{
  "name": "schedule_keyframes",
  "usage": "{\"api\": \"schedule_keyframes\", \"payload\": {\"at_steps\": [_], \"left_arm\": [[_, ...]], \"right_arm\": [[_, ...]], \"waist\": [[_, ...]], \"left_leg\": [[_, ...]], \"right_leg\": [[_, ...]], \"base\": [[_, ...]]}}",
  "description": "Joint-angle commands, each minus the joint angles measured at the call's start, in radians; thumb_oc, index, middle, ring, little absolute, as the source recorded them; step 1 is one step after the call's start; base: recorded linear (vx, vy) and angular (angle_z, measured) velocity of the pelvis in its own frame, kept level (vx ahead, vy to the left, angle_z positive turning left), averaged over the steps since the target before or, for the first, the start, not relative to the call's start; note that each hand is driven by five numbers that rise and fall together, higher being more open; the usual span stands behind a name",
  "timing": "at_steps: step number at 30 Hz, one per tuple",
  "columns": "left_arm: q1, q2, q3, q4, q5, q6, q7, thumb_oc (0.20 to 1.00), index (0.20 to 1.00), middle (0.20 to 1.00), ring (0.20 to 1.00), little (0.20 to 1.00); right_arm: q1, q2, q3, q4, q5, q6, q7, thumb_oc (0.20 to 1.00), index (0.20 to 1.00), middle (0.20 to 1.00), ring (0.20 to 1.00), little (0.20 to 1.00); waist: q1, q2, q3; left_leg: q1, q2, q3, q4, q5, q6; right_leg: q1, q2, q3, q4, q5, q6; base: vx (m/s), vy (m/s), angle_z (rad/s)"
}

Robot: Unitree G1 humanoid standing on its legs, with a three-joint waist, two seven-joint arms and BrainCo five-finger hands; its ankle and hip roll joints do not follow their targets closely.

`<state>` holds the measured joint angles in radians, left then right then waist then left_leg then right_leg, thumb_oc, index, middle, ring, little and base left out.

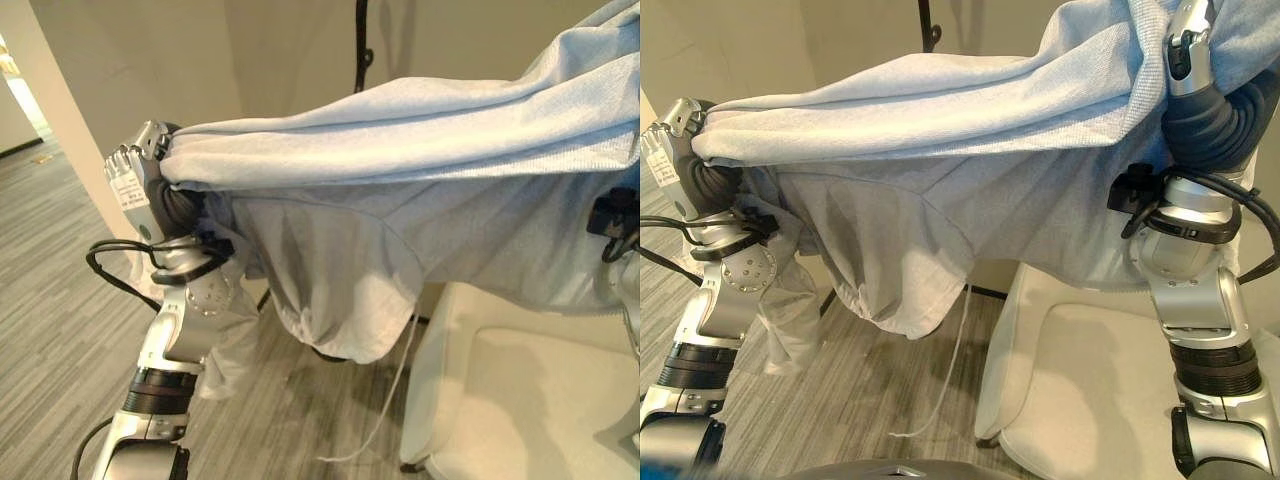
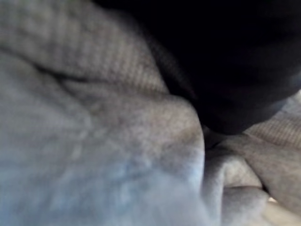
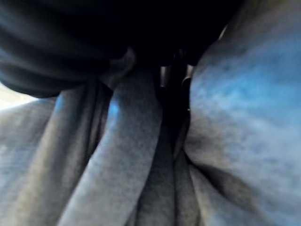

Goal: Hang the clothes on the sofa on the clothes rack.

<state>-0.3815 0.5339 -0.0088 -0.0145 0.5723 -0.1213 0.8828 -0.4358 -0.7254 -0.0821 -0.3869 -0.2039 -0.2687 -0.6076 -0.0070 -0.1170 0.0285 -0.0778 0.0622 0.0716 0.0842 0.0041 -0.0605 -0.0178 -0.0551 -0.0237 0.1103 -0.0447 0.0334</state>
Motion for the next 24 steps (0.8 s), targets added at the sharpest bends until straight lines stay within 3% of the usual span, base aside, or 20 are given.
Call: {"api": "schedule_keyframes", "payload": {"at_steps": [1,2,4,5,8,11,12,13,16,18,22,23,24], "left_arm": [[-0.053,0.033,-0.008,-0.009,0.019,-0.035,0.027,0.2,0.2,0.2,0.2,0.2],[-0.078,0.035,-0.027,0.001,0.017,-0.039,0.048,0.2,0.2,0.2,0.2,0.2],[-0.091,0.035,-0.039,0.011,0.018,-0.045,0.055,0.2,0.2,0.2,0.2,0.2],[-0.088,0.031,-0.056,0.019,0.013,-0.056,0.069,0.2,0.2,0.2,0.2,0.2],[-0.082,0.04,-0.074,0.007,0.045,-0.053,0.082,0.2,0.2,0.2,0.2,0.2],[-0.077,0.059,-0.08,0.005,0.069,-0.047,0.098,0.2,0.2,0.2,0.2,0.2],[-0.065,0.055,-0.083,-0.007,0.062,-0.052,0.092,0.2,0.2,0.2,0.2,0.2],[-0.062,0.056,-0.082,-0.009,0.061,-0.053,0.091,0.2,0.2,0.2,0.2,0.2],[-0.03,0.045,-0.094,-0.02,0.055,-0.067,0.085,0.2,0.2,0.2,0.2,0.2],[-0.016,0.045,-0.102,-0.024,0.055,-0.065,0.08,0.2,0.2,0.2,0.2,0.2],[0.013,0.036,-0.097,-0.028,0.054,-0.069,0.057,0.2,0.2,0.2,0.2,0.2],[0.014,0.036,-0.096,-0.028,0.053,-0.069,0.056,0.2,0.2,0.2,0.2,0.2],[0.016,0.027,-0.1,-0.029,0.055,-0.063,0.05,0.2,0.2,0.2,0.2,0.2]], "right_arm": [[-0.036,0.006,-0.038,0.007,-0.06,0.028,-0.071,0.2,0.2,0.2,0.2,0.2],[-0.027,0.019,-0.04,0.008,-0.07,0.035,-0.089,0.2,0.2,0.2,0.2,0.2],[-0.02,0.018,-0.044,0.002,-0.09,0.041,-0.098,0.2,0.2,0.2,0.2,0.2],[0.02,0.012,-0.072,-0.007,-0.136,0.06,-0.121,0.2,0.2,0.2,0.2,0.2],[0.049,0.04,-0.082,-0.034,-0.227,0.097,-0.158,0.2,0.2,0.2,0.2,0.2],[0.053,0.096,-0.048,-0.044,-0.291,0.126,-0.172,0.2,0.2,0.2,0.2,0.2],[0.062,0.124,-0.029,-0.042,-0.319,0.144,-0.171,0.2,0.2,0.2,0.2,0.2],[0.063,0.126,-0.027,-0.043,-0.321,0.145,-0.171,0.2,0.2,0.2,0.2,0.2],[0.083,0.133,0.004,-0.032,-0.362,0.172,-0.174,0.2,0.2,0.2,0.2,0.2],[0.093,0.136,0.016,-0.028,-0.374,0.178,-0.18,0.2,0.2,0.2,0.2,0.2],[0.135,0.125,0.01,-0.033,-0.407,0.17,-0.18,0.2,0.2,0.2,0.2,0.2],[0.136,0.125,0.01,-0.033,-0.408,0.17,-0.18,0.2,0.2,0.2,0.2,0.2],[0.126,0.119,0.015,-0.033,-0.413,0.167,-0.184,0.2,0.2,0.2,0.2,0.2]], "waist": [[0.001,-0.033,-0.041],[-0.01,-0.02,-0.027],[-0.016,-0.005,-0.033],[-0.034,0.025,-0.03],[-0.036,0.047,-0.038],[-0.037,0.046,-0.034],[-0.038,0.049,-0.025],[-0.034,0.046,-0.03],[-0.036,0.056,-0.015],[-0.038,0.062,-0.001],[-0.061,0.07,0.002],[-0.06,0.071,0.002],[-0.071,0.074,0.007]], "left_leg": [[-0.013,0.112,-0.052,-0.073,0.043,-0.049],[-0.041,0.154,-0.067,-0.101,0.069,-0.066],[-0.034,0.17,-0.049,-0.131,0.08,-0.072],[-0.048,0.166,-0.015,-0.118,0.091,-0.086],[-0.049,0.114,0.0,-0.09,0.054,-0.072],[-0.037,0.049,0.038,-0.077,0.007,-0.036],[-0.026,0.014,0.054,-0.087,0.0,-0.008],[-0.019,0.01,0.06,-0.094,-0.009,-0.006],[0.024,-0.032,0.086,-0.125,-0.021,0.033],[0.051,-0.04,0.111,-0.143,-0.027,0.045],[0.1,-0.04,0.155,-0.171,-0.045,0.05],[0.101,-0.038,0.156,-0.171,-0.046,0.049],[0.119,-0.041,0.178,-0.171,-0.064,0.048]], "right_leg": [[0.035,-0.026,0.094,-0.086,0.066,0.106],[0.039,-0.05,0.113,-0.095,0.045,0.114],[0.033,-0.056,0.115,-0.098,0.042,0.119],[0.046,-0.094,0.118,-0.117,0.047,0.132],[0.045,-0.159,0.131,-0.135,0.069,0.157],[0.022,-0.222,0.158,-0.124,0.111,0.177],[-0.01,-0.244,0.171,-0.091,0.171,0.175],[-0.011,-0.248,0.176,-0.091,0.164,0.177],[-0.05,-0.279,0.171,-0.004,0.249,0.162],[-0.065,-0.291,0.127,0.034,0.274,0.156],[-0.09,-0.187,0.067,0.045,0.173,0.14],[-0.09,-0.185,0.066,0.047,0.172,0.139],[-0.132,-0.105,0.023,0.025,0.122,0.133]], "base": [[0.12,0.298,0.0],[0.02,0.174,-0.11],[0.12,0.326,-0.14],[0.25,0.491,-0.09],[0.23,0.424,-0.31],[0.19,0.377,-0.14],[0.14,0.293,-0.17],[0.15,0.293,-0.29],[0.15,0.245,-0.2],[0.15,0.207,-0.13],[0.15,0.111,-0.17],[0.15,0.057,-0.16],[0.13,0.049,-0.26]]}}
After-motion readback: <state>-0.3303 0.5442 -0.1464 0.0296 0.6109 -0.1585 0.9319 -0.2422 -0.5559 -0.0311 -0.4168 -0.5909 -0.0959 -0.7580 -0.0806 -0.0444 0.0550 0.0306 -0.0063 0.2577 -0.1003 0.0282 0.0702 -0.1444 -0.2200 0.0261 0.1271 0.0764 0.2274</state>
